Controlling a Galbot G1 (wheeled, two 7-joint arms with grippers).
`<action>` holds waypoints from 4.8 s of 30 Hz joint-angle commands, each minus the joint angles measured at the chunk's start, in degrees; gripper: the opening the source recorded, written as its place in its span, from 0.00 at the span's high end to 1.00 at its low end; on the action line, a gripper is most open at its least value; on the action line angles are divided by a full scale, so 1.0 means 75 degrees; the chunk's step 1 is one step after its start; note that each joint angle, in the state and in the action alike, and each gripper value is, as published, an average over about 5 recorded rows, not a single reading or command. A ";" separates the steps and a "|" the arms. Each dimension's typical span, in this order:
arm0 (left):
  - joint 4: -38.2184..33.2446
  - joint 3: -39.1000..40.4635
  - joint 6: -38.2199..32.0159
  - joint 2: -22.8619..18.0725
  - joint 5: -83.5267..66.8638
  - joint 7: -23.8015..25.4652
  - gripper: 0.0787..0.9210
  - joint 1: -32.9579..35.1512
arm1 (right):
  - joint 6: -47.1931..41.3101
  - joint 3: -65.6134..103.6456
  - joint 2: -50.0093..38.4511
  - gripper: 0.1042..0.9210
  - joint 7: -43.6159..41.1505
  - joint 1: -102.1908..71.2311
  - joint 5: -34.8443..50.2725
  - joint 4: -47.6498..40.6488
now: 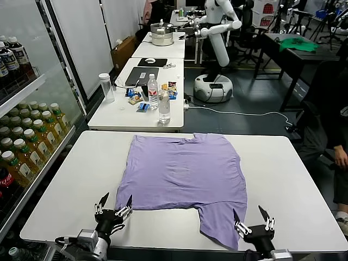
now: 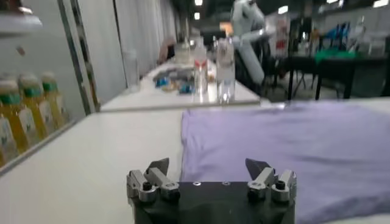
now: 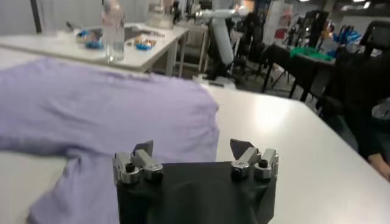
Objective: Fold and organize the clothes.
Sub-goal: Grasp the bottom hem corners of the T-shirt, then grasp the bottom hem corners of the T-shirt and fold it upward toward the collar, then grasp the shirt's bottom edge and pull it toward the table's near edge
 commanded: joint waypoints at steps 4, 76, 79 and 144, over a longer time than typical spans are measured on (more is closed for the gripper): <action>0.0622 0.0110 0.0774 0.0319 -0.0334 -0.0161 0.14 -0.0596 | -0.0053 -0.0437 0.0169 0.12 0.0012 -0.0278 -0.0582 -0.0194; 0.2746 0.1149 -0.0459 0.1021 -0.2275 0.0122 0.97 -0.3618 | -0.1015 -0.0962 -0.1814 0.97 0.0144 0.5913 0.2394 -0.2923; 0.3000 0.1317 -0.0423 0.0974 -0.2040 0.0092 0.97 -0.3842 | -0.1018 -0.1133 -0.1785 0.97 0.0110 0.6219 0.2286 -0.3181; 0.2806 0.1399 0.0038 0.0103 -0.0906 -0.0597 0.17 -0.3438 | -0.1279 0.0504 -0.1421 0.12 -0.0118 0.3906 0.2506 -0.2303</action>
